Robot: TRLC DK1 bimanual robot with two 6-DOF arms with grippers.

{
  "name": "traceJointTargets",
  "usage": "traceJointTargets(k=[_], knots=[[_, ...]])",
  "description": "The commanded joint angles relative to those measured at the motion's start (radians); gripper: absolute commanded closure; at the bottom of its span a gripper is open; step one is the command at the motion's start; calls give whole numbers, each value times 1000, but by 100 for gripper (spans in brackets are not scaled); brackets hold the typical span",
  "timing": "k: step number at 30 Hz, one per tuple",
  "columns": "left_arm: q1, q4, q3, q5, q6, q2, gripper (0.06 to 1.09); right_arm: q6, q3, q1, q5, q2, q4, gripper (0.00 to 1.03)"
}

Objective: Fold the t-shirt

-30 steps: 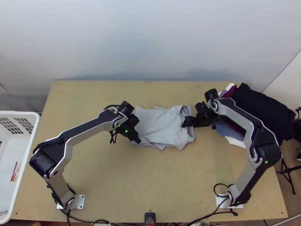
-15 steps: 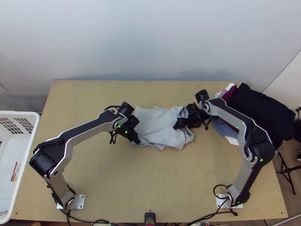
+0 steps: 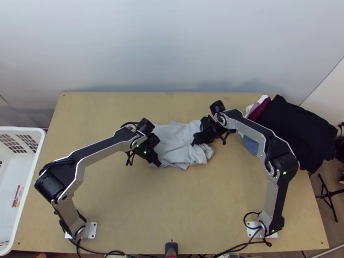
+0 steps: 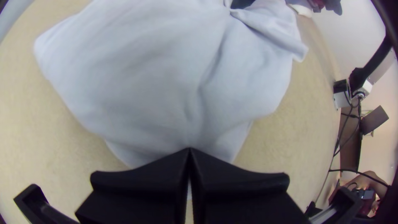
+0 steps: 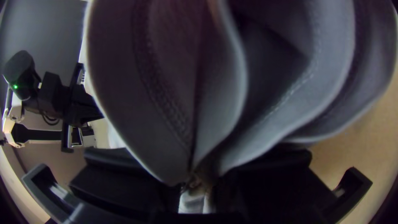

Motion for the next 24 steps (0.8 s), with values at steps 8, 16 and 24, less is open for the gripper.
traceJointTargets(k=[8,16,24], knots=[[52,-71,7,0,56,-77,100,42,35,-18,-55,-68,-46,100],[196,-151,35,12,89,-204,99,41,213,-90,-73,-157,-210,100],[296,-166,-11,23,99,-247,99,39,436,-152,-89,-175,-366,100]])
